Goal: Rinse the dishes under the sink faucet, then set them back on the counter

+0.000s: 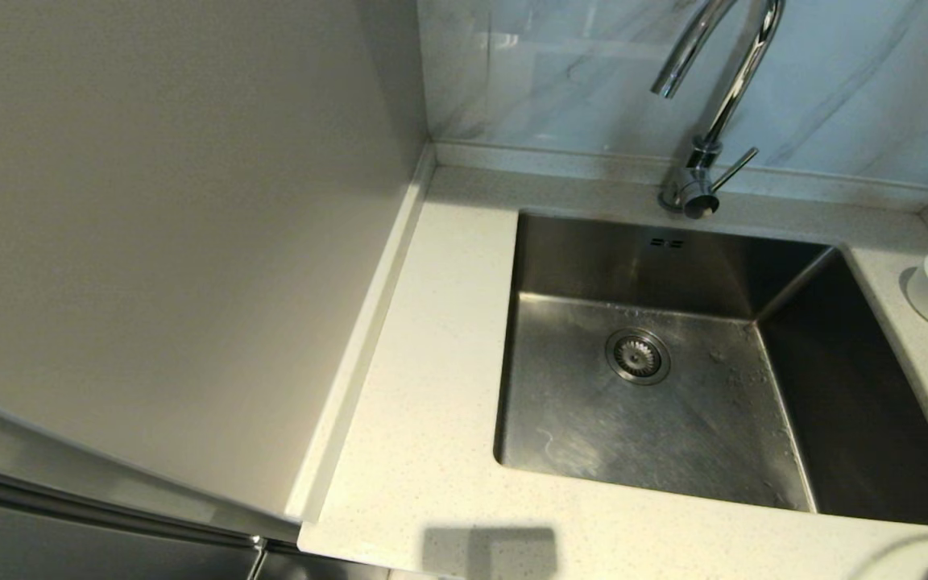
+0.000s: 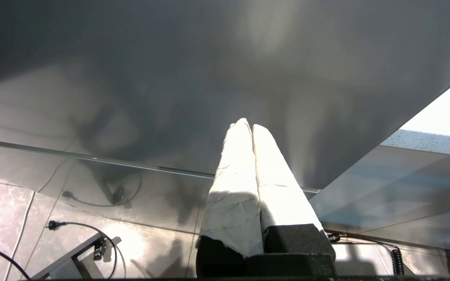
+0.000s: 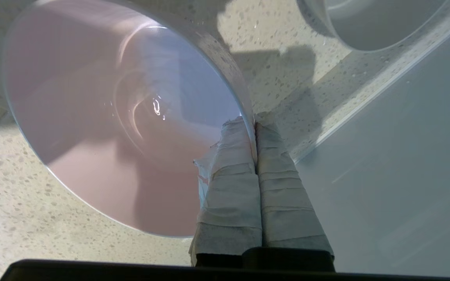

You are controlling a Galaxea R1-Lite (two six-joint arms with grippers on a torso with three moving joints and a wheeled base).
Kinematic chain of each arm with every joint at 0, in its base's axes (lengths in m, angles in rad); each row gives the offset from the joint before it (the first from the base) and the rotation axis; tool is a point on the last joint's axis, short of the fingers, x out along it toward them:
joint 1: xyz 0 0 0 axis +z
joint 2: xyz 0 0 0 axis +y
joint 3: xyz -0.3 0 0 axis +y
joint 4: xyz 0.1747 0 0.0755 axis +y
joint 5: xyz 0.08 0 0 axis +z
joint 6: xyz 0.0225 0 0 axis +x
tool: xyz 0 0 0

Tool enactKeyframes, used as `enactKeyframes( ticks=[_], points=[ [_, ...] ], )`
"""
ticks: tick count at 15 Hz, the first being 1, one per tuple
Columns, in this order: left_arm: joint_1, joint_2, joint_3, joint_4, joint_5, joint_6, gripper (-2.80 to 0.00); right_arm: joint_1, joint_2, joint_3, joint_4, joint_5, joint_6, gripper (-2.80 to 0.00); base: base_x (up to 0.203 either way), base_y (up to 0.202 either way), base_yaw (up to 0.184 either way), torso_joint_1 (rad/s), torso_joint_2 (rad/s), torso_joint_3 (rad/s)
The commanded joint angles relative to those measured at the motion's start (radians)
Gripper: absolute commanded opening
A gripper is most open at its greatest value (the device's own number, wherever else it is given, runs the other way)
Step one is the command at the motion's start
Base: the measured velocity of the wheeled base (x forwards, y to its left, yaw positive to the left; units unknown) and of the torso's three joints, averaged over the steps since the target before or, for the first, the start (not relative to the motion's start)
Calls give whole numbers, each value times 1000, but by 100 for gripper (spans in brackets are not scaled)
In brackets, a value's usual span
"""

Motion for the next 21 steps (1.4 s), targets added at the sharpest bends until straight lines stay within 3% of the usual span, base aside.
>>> enactKeyframes(
  ticks=[1, 10, 11, 17, 21],
  points=[
    [0, -3, 0, 0, 1, 0, -280, -7, 22, 2, 3, 3, -13, -280, 0, 0, 0, 0, 0, 0],
    [0, -3, 0, 0, 1, 0, -280, -7, 30, 3, -8, -3, -14, -280, 0, 0, 0, 0, 0, 0],
    [0, -3, 0, 0, 1, 1, -280, -7, 32, 7, -25, -2, -14, 0, 0, 0, 0, 0, 0, 0],
    [0, -3, 0, 0, 1, 0, -280, -6, 22, -2, -42, 9, -1, 0, 0, 0, 0, 0, 0, 0],
    [0, -3, 0, 0, 1, 0, -280, -5, -5, -14, -38, 67, 15, 0, 0, 0, 0, 0, 0, 0]
  ],
)
